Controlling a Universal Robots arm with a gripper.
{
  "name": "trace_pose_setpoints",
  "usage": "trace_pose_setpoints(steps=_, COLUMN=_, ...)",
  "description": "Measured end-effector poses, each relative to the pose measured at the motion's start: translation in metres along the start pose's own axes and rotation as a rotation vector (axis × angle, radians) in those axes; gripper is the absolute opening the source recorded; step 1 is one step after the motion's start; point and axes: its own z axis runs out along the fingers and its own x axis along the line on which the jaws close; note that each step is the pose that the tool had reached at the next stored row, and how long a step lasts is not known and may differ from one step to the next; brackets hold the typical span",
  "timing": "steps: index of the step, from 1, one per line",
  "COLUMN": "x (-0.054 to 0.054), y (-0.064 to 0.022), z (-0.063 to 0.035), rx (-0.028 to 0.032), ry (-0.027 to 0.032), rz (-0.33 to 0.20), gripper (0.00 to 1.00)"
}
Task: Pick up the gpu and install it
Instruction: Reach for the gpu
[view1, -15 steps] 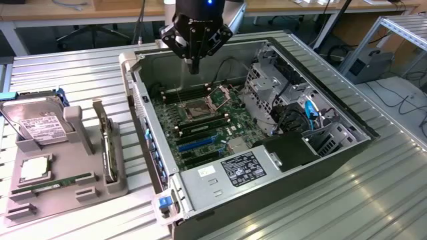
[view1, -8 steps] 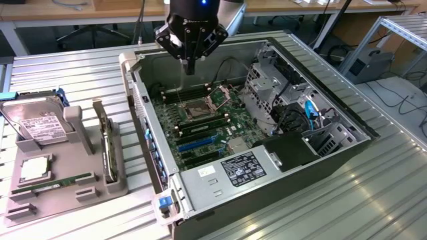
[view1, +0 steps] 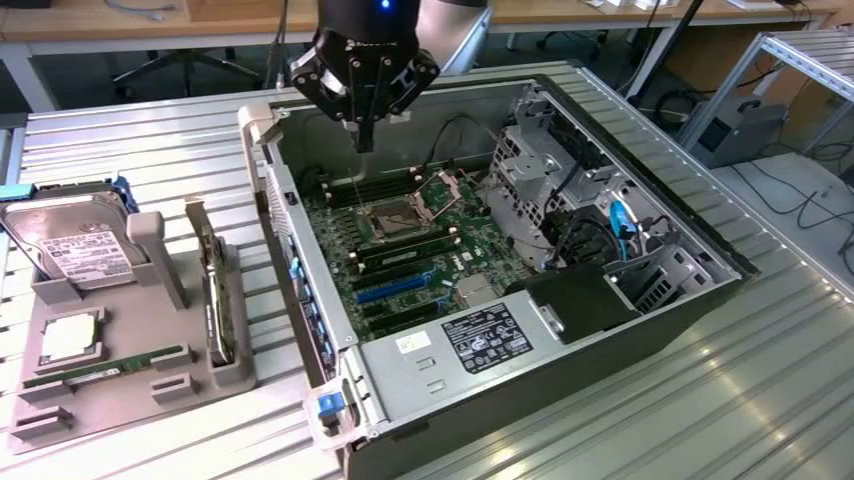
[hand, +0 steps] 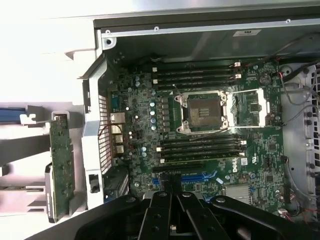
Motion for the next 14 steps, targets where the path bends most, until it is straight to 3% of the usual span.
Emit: trace_pose_setpoints(steps=14, x=0.018, y=-0.0013, z=-0.0005, rx=0.0, ry=0.0, rz=0.0, gripper=0.11)
